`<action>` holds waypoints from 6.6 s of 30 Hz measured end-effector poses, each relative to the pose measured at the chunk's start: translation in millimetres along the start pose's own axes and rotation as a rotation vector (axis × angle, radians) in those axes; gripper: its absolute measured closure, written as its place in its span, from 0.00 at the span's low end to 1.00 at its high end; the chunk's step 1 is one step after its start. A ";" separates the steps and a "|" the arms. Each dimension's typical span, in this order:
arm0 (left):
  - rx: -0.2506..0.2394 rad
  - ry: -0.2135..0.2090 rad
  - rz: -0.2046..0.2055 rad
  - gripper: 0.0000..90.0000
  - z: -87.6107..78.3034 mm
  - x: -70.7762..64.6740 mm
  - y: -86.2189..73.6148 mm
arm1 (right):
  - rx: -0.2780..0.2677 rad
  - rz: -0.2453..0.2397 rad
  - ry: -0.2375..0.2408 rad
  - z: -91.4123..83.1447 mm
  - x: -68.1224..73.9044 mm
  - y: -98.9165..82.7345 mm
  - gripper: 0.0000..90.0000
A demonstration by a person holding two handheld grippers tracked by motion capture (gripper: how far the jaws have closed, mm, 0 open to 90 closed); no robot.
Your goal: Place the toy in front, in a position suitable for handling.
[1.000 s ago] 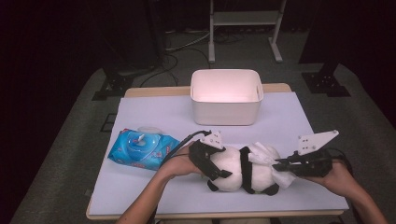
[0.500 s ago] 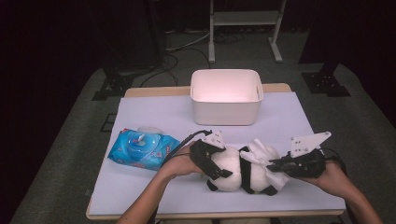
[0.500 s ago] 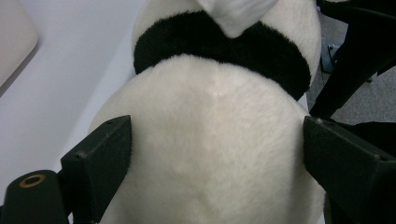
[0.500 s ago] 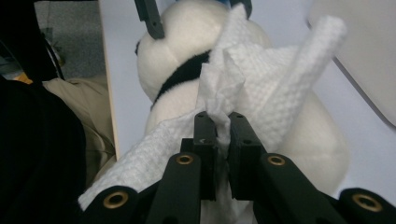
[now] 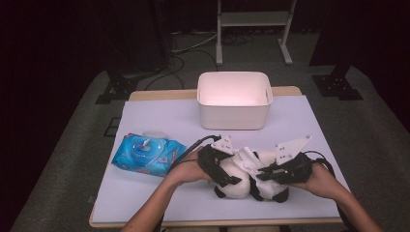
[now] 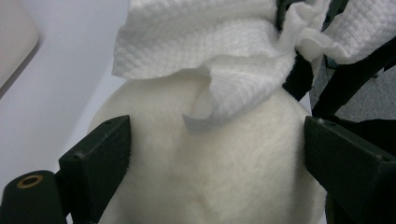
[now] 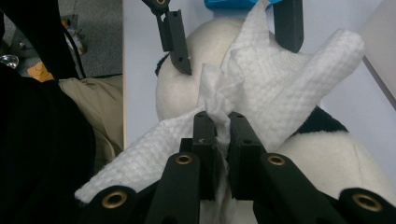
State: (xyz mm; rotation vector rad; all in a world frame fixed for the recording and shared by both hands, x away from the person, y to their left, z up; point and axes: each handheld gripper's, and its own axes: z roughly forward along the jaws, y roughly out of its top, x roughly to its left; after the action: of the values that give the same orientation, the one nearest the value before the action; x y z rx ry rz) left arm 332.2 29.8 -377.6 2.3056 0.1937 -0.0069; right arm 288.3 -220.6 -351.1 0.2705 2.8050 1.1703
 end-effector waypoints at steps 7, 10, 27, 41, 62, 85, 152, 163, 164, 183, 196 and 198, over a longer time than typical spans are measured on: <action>-0.010 0.001 0.005 0.11 -1.1 -2.8 -2.0 | 0.002 0.013 -0.017 -13.1 3.3 -9.5 0.91; -0.006 0.001 0.007 0.11 -1.4 -3.3 -1.8 | 0.001 0.021 -0.029 -21.9 3.7 -15.4 0.92; 0.047 0.009 0.054 0.11 0.5 -8.5 4.0 | 0.007 0.077 -0.098 -48.3 -17.2 -25.0 0.92; 0.042 0.005 0.077 0.11 -2.8 -13.7 -0.9 | 0.045 0.067 -0.037 -18.5 -37.2 3.4 0.92; 0.075 -0.032 0.060 0.10 -5.1 -5.0 5.6 | -0.011 0.059 0.008 -23.4 -23.7 -13.4 0.91; 0.083 -0.010 0.074 0.12 -5.5 -20.5 -1.8 | 0.045 0.053 -0.013 -16.2 -39.7 7.5 0.92; 0.076 0.010 0.061 0.14 -4.0 -23.6 -4.2 | 0.049 0.216 -0.052 -56.2 -51.9 -46.2 0.92; 0.075 0.024 0.024 0.14 -1.0 -22.4 -0.1 | 0.034 0.198 -0.026 -61.4 -36.1 -48.0 0.92; 0.075 0.024 0.024 0.14 -1.0 -22.4 -0.1 | 0.035 0.183 -0.023 -60.9 -34.3 -44.8 0.92; 0.080 0.028 0.014 0.13 1.4 -19.9 3.9 | 0.063 0.050 0.064 -20.1 -22.7 5.6 0.92; 0.040 0.042 -0.001 0.09 -4.3 -16.0 3.2 | 0.108 0.031 0.061 -7.1 -19.9 10.7 0.92; 0.036 0.046 0.006 0.09 -7.1 -15.2 3.9 | 0.106 0.042 0.048 -12.3 -22.1 6.0 0.92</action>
State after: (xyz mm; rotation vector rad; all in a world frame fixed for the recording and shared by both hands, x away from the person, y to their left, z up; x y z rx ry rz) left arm 317.3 30.3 -368.9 2.3436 0.2122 0.0461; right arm 308.8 -229.5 -337.9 0.3149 2.9219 1.0506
